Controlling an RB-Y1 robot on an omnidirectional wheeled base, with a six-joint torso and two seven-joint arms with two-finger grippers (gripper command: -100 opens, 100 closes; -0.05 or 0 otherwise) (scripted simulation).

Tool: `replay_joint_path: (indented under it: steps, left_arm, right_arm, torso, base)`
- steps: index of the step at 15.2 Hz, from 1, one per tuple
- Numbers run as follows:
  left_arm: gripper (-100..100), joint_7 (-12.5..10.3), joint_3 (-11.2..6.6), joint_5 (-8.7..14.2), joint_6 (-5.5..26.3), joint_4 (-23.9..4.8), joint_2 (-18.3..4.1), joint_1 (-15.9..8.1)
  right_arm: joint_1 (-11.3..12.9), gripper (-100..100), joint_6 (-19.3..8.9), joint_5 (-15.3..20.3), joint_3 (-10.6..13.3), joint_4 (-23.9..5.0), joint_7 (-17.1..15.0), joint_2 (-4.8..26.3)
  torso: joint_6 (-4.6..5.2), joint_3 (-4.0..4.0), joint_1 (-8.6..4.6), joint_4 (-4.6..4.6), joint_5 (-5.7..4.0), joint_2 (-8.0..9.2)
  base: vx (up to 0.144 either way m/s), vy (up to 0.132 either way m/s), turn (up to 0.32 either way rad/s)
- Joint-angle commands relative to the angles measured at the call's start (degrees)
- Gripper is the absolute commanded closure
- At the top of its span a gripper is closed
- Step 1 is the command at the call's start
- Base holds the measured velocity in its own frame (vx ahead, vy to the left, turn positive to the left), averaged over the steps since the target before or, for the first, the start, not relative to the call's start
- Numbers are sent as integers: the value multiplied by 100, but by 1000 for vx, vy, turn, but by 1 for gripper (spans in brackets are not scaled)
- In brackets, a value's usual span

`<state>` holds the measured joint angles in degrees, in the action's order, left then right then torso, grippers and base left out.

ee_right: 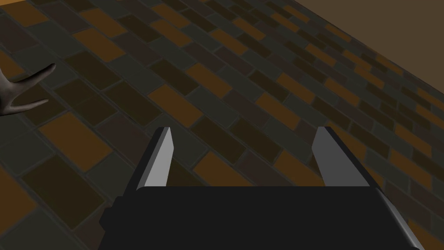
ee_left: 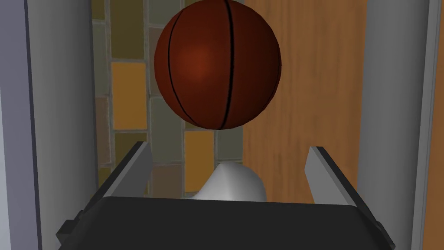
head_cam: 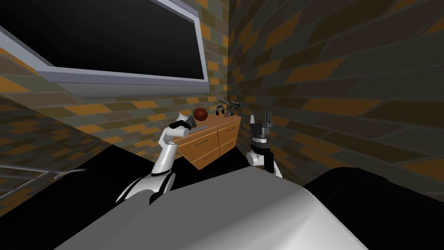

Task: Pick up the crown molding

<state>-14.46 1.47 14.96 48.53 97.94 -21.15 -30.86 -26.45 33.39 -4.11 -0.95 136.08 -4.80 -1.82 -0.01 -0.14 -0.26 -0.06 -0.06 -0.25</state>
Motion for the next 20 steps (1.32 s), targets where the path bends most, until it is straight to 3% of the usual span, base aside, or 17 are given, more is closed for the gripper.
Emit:
replay_joint_path:
  steps: [1,2,3,6,7,10,11,14,15,18,19,20]
  left_arm:
    - [-100,-31,10,53,286,-74,-33,-77]
    - [-100,-31,10,53,359,-74,-33,-77]
    - [-100,-115,53,179,497,-325,-100,-330]
    - [-100,-115,53,179,817,-325,-100,-330]
    - [-100,-194,95,307,964,-575,-163,-569]
    - [-100,-194,95,307,1268,-575,-163,-569]
    - [-100,-269,136,437,1412,-822,-224,-795]
    - [-100,-269,136,437,1709,-822,-224,-795]
    - [-100,-338,175,569,1848,-1064,-284,-1008]
    - [-100,-338,175,569,2140,-1064,-284,-1008]
    - [-100,-402,212,702,2298,-1301,-345,-1208]
    - [-100,-402,212,702,2410,-1301,-345,-1208]
  right_arm:
    - [0,0,0,0,0,0,0,0]
    - [0,0,0,0,0,0,0,0]
    - [0,0,0,0,0,0,0,0]
    - [0,0,0,0,0,0,0,0]
    - [0,0,0,0,0,0,0,0]
    - [0,0,0,0,0,0,0,0]
    - [0,0,0,0,0,0,0,0]
    - [0,0,0,0,0,0,0,0]
    - [0,0,0,0,0,0,0,0]
    - [0,0,0,0,0,0,0,0]
    - [0,0,0,0,0,0,0,0]
    - [0,0,0,0,0,0,0,0]
  torso:
    - [0,0,0,0,0,0]
    - [0,0,2,-1,0,0]
    - [0,1,8,0,2,2]
    - [0,0,5,-1,1,0]
    - [0,1,11,0,2,2]
    - [0,-1,9,-1,2,-1]
    - [0,1,12,0,3,2]
    - [0,0,12,-1,3,0]
    - [0,2,14,0,3,4]
    - [0,1,11,0,2,2]
    - [0,2,15,0,3,5]
    - [-1,2,16,1,3,3]
  base:
    - [32,-57,31]
    - [21,-34,0]
    - [30,-56,33]
    - [29,-46,29]
    - [33,-39,42]
    - [30,-41,24]
    - [38,-35,30]
    - [26,-38,27]
    - [26,-41,34]
    - [25,-37,21]
    - [25,-28,30]
    - [35,-36,41]
